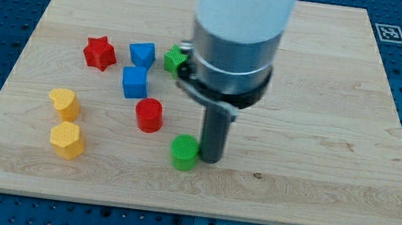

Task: Move the green circle below the red circle

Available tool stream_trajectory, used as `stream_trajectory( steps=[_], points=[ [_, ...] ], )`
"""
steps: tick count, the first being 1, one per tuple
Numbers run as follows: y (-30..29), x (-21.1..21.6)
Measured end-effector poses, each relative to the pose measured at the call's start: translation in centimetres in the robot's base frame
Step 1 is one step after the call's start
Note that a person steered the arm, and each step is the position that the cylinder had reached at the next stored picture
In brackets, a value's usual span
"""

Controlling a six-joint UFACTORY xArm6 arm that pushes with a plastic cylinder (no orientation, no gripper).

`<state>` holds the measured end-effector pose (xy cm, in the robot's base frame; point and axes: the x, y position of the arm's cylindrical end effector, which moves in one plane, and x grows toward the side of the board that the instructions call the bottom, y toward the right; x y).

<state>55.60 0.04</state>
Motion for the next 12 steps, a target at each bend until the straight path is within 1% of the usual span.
stream_trajectory(
  steps=[1, 2, 3, 4, 5, 6, 7, 8, 12],
  points=[
    [-1.9, 0.5],
    [-1.5, 0.5],
    [1.1, 0.7],
    [1.1, 1.3],
    [0.3, 3.8],
    [0.1, 4.3],
    [-0.6, 3.4],
    [-2.9, 2.5],
    [-4.6, 2.5]
  ],
)
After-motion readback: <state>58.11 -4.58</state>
